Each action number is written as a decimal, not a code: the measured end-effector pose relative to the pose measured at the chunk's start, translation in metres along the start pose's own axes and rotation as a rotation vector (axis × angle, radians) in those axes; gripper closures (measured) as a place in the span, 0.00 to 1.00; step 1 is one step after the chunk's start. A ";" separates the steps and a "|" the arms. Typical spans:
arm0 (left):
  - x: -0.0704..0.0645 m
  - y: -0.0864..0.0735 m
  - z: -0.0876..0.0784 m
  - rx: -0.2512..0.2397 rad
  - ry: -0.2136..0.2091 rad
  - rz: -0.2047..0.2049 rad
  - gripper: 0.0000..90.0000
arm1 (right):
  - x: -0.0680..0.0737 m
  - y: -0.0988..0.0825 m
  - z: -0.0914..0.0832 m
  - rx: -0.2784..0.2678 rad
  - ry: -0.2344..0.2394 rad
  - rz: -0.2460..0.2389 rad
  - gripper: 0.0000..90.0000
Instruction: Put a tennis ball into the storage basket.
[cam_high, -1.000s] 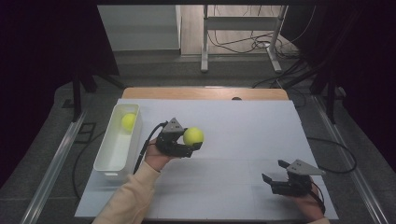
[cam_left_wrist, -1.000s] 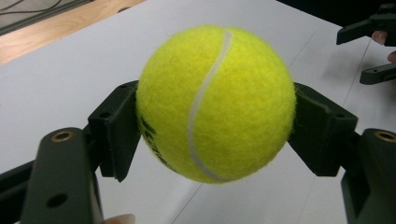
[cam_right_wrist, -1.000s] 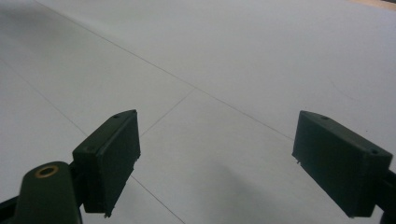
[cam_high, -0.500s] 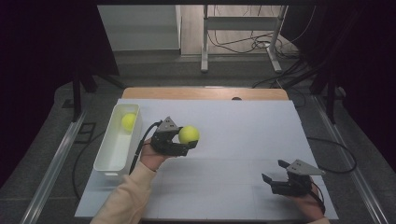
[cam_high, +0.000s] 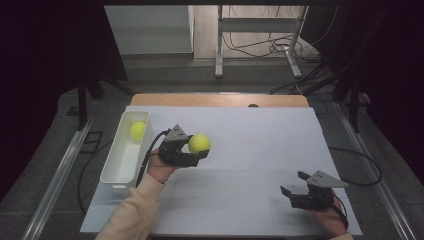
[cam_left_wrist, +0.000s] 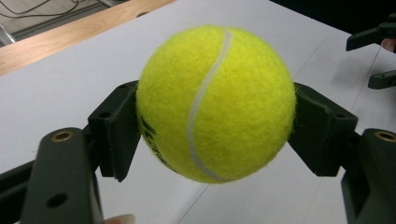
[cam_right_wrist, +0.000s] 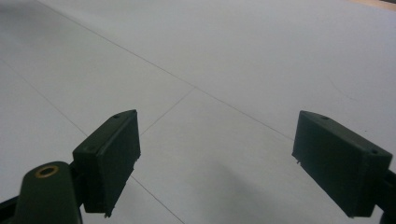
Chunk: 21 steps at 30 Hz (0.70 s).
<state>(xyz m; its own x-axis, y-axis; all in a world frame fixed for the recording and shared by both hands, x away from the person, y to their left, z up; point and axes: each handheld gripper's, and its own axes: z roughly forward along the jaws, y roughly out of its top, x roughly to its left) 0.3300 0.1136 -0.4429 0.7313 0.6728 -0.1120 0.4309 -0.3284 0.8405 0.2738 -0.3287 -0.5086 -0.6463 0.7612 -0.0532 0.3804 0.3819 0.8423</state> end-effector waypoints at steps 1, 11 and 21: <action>0.000 0.000 -0.001 0.000 0.001 -0.001 0.29 | 0.000 0.000 0.000 0.000 0.000 -0.001 0.17; 0.000 -0.001 0.000 0.002 0.002 0.000 0.29 | 0.000 0.000 0.000 -0.001 0.000 -0.001 0.17; -0.001 -0.001 0.002 0.009 0.001 0.008 0.29 | 0.000 0.000 0.000 -0.001 -0.001 -0.002 0.17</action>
<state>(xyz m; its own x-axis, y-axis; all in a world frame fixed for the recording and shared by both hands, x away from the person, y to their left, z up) 0.3298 0.1118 -0.4447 0.7345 0.6705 -0.1049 0.4299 -0.3400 0.8364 0.2737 -0.3287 -0.5080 -0.6464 0.7609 -0.0558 0.3785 0.3833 0.8425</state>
